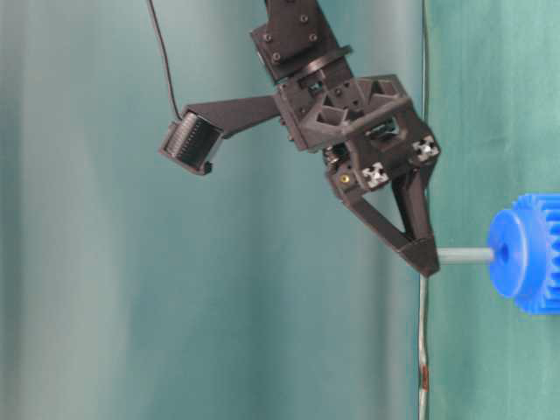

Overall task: Insert the shaft placed at a random location into the center hole of the medium gear at another random location.
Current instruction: 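Lower the shaft into the blue gear's center hole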

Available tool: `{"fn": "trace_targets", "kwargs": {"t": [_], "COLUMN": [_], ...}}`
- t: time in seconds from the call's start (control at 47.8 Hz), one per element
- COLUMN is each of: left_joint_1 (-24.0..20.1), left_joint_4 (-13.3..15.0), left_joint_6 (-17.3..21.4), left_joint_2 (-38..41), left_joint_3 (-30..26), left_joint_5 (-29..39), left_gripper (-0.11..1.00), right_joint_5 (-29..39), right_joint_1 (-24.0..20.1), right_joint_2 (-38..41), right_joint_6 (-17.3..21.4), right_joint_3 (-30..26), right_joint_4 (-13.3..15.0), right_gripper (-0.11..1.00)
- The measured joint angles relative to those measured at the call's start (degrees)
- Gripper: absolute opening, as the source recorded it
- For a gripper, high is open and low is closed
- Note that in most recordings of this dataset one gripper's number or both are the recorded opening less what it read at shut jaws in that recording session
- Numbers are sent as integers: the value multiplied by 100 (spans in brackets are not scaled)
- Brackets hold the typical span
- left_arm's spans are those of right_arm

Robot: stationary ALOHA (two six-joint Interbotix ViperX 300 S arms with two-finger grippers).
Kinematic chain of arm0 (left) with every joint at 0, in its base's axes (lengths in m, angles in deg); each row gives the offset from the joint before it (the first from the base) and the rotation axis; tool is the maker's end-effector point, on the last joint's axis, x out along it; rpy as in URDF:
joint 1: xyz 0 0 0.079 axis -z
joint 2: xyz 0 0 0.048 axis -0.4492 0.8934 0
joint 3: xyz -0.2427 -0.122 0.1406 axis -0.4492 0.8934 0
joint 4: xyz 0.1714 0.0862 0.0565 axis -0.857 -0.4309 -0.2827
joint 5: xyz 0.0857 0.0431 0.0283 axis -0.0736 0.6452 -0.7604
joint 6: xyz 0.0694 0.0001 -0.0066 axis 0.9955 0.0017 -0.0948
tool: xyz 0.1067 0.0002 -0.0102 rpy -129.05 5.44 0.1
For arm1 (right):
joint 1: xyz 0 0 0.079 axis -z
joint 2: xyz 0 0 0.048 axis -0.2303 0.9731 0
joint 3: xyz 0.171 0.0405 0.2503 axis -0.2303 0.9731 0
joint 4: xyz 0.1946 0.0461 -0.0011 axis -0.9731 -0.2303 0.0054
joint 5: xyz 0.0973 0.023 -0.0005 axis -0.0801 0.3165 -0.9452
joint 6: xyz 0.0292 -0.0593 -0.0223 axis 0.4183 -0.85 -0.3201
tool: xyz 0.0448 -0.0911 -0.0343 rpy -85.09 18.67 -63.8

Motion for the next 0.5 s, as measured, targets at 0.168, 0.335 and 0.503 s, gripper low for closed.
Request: {"fn": "trace_targets", "kwargs": {"t": [0.168, 0.335, 0.503], "left_joint_1": [9, 0, 0], "left_joint_4": [0, 0, 0], "left_joint_6": [0, 0, 0], "left_joint_2": [-9, 0, 0], "left_joint_3": [0, 0, -9], "left_joint_5": [0, 0, 0], "left_gripper": [0, 0, 0], "right_joint_5": [-9, -26, -123], "right_joint_1": [0, 0, 9], "right_joint_2": [123, 264, 396], "right_joint_6": [9, 9, 0], "right_joint_3": [0, 0, 0], "right_joint_4": [-26, -62, -70], "right_gripper": [13, 13, 13]}}
